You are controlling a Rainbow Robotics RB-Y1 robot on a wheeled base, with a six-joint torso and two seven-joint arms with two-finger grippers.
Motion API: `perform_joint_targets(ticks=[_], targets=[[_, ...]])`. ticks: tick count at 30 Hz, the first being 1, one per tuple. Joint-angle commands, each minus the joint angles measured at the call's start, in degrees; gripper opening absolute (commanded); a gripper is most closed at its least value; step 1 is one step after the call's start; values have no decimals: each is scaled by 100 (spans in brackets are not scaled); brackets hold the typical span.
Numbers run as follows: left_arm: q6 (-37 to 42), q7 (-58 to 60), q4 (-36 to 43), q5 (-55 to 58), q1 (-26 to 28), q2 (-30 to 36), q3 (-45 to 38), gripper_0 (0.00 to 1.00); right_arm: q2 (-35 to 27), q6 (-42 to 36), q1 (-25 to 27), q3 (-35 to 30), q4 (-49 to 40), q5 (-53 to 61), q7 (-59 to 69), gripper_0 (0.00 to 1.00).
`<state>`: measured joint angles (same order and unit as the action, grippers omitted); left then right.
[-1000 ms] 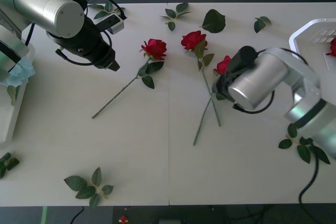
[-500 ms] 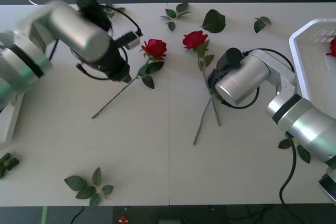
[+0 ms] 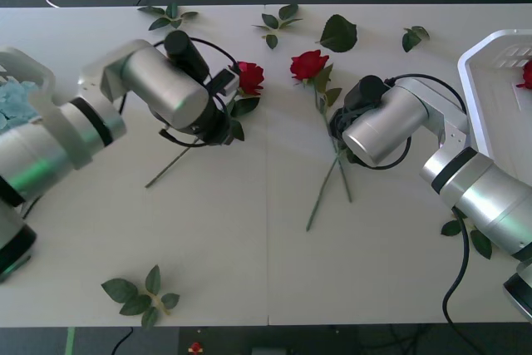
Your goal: Place the red flowers into the right box and the blue flowers into the left box. If a person shows an open palm, hand one flower to the person first, then continue sorting.
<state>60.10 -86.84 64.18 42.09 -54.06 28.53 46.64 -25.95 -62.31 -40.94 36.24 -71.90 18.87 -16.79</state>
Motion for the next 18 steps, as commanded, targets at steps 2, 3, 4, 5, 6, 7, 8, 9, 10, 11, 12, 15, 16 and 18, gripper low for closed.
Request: perform_joint_targets(ticks=[2,3,4,5,6,7,8,9,10,11,12,15,16,18], targets=[[-271,-343,-161,-280,-123,-269,-14,100,152,70,-204,58,-17,73,-114,0],[-297,-343,-161,-298,-105,-269,-5,100,152,61,-204,58,-17,73,-122,0],[-324,-343,-161,-298,-70,-269,-5,100,152,61,-195,58,-26,64,-131,0],[-368,-343,-161,-298,-61,-269,-5,100,152,61,-204,58,-26,64,-140,0],[-368,-343,-161,-324,-43,-260,-5,96,143,52,-204,58,-26,64,-149,0],[-368,-343,-161,-333,-43,-260,-5,91,143,52,-204,58,-26,73,-158,0],[-368,-351,-169,-359,-43,-260,-14,81,143,43,-204,58,-35,73,-175,0],[-368,-351,-161,-368,-43,-260,-5,71,134,43,-213,58,-52,73,-193,0],[-368,-360,-161,-377,-26,-269,-5,53,99,-1,-230,32,-105,90,-219,0],[-368,-360,-161,-386,-26,-269,-5,37,64,-97,-230,-21,-193,125,-254,0],[-368,-369,-161,-386,-17,-260,-5,30,29,-150,-230,-56,-272,143,-298,0],[-368,-369,-169,-412,-8,-260,-5,0,-156,-625,-230,-258,-702,292,-641,0],[-368,-369,-161,-421,-8,-260,-14,0,-244,-809,-213,-364,-887,372,-746,0],[-368,-360,-161,-438,0,-252,-5,0,-384,-1038,-213,-487,-1177,451,-905,0]])
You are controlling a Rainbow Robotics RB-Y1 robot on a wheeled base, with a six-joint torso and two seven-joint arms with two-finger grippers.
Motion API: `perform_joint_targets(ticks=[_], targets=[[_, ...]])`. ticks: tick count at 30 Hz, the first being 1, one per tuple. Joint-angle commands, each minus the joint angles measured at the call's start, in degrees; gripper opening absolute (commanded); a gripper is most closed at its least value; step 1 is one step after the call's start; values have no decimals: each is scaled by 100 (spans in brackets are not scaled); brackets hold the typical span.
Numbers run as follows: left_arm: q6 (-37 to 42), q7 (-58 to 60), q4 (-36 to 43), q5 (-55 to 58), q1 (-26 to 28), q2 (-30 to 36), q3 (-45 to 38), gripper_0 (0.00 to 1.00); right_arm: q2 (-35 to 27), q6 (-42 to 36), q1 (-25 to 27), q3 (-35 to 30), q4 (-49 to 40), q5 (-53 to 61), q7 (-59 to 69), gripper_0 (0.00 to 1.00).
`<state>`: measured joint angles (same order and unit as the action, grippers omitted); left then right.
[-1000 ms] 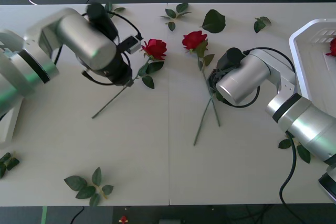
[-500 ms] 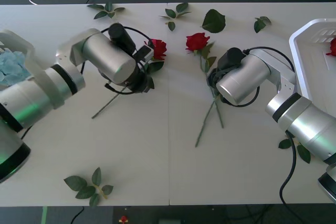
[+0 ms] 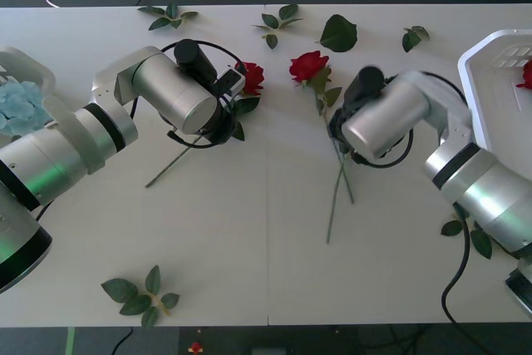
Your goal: Place the red flowers into the right box and the blue flowers into the left box. If a person shows an open palm, hand one flower to the person first, then continue sorting.
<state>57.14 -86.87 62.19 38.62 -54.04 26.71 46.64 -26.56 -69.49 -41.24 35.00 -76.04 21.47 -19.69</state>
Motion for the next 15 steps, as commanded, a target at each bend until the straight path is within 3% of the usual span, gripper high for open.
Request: perform_joint_targets(ticks=[1,8,15], targets=[[-71,-348,39,-109,-10,-60,-14,0,-447,-495,-183,-459,-974,234,-721,0],[-124,-304,39,-162,-19,36,-14,0,-1027,-873,-183,-960,-1625,472,-1380,0],[-203,-286,39,-162,-19,256,-76,0,-1800,-944,-183,-1488,-1704,744,-2496,0]])
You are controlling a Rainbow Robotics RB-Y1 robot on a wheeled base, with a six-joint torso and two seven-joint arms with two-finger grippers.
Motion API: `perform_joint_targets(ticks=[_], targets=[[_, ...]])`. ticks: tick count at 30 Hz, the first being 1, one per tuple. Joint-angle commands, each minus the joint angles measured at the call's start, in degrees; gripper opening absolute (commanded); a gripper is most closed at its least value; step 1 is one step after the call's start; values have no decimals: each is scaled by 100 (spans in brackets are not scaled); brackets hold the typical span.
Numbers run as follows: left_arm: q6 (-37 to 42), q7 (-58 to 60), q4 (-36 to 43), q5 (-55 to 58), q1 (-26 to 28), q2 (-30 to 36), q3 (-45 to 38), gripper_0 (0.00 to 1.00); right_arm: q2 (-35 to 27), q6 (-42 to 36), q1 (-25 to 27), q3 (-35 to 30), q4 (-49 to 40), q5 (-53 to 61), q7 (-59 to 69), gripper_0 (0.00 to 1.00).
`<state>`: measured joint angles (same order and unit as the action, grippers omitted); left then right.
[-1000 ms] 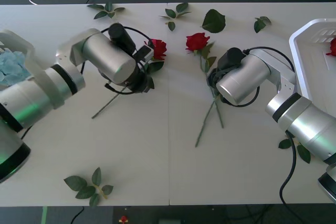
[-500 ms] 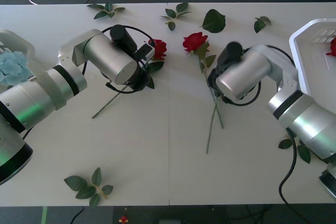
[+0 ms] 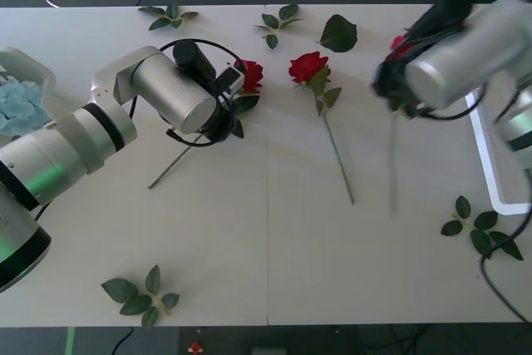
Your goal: Place the red flowers into the right box and the blue flowers into the left box. If a person shows an open palm, hand one flower to the person first, then continue sorting.
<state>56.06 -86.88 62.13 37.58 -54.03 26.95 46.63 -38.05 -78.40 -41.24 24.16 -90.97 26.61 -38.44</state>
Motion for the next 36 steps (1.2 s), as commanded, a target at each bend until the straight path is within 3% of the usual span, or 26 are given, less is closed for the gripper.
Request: perform_joint_targets(ticks=[1,8,14,26,32,34,35,36], targets=[[-95,-277,44,-58,-20,275,-111,0,-827,-53,-165,-483,-175,328,-832,0],[-95,-259,44,-49,-11,504,-515,0,-1697,0,2,-904,159,1013,-1957,0],[230,-268,176,-32,-11,759,-1323,0,-1996,589,11,-913,1152,1461,-2836,0],[2585,-725,1389,-172,-2,996,-3943,0,-1970,2197,-15,-456,2602,1479,-3776,0],[3447,-1542,2716,-5,446,899,-5208,0,-1917,2698,-42,-245,3007,1259,-3768,2],[3482,-1657,3103,118,622,891,-5323,0,-1899,2698,-42,-254,2998,1268,-3759,25],[3456,-1674,3358,320,762,899,-5410,0,-1899,2698,-42,-254,3007,1277,-3750,84],[3403,-1692,3507,496,859,891,-5454,0,-1899,2698,-42,-254,3007,1321,-3750,100]])
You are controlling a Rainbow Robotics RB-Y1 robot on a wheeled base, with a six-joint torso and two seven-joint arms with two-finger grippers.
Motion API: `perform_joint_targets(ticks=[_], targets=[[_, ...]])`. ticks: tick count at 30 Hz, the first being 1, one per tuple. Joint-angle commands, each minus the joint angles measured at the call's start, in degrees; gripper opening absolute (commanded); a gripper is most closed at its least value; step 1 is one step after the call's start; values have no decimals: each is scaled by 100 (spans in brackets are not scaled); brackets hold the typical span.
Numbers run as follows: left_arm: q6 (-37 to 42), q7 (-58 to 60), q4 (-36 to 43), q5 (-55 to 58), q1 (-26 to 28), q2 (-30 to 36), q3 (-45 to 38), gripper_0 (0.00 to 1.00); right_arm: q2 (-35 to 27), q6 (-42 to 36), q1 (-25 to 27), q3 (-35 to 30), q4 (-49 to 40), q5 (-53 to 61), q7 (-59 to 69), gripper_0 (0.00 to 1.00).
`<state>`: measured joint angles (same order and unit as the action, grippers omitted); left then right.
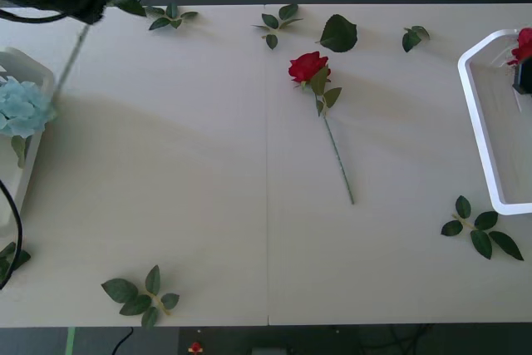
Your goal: Place the red flowers into the right box and the blue flowers into the left box. If a person shows an open palm, hand one flower to the person first, then continue sorting.
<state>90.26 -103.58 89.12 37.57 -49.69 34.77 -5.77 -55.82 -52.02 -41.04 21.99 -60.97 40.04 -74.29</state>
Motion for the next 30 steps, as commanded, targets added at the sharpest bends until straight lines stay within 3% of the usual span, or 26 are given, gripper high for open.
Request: perform_joint_targets(ticks=[1,7,14,21,30], targets=[[-149,-57,993,735,531,118,-240,0,-122,61,-53,-37,-3,65,-200,100],[-1265,-153,1599,2071,953,127,-91,0,-218,61,-27,-37,-161,804,-305,100],[-2372,-531,1705,3143,1005,-312,164,0,-421,-317,158,-248,-829,1893,-419,100],[-2689,-1050,1679,3978,1005,-840,436,0,-447,-1170,861,-1408,-2279,2922,-577,100],[-3699,-1155,1679,4540,953,-857,1192,0,-385,-1178,1617,-2269,-3527,4513,-2265,100]])
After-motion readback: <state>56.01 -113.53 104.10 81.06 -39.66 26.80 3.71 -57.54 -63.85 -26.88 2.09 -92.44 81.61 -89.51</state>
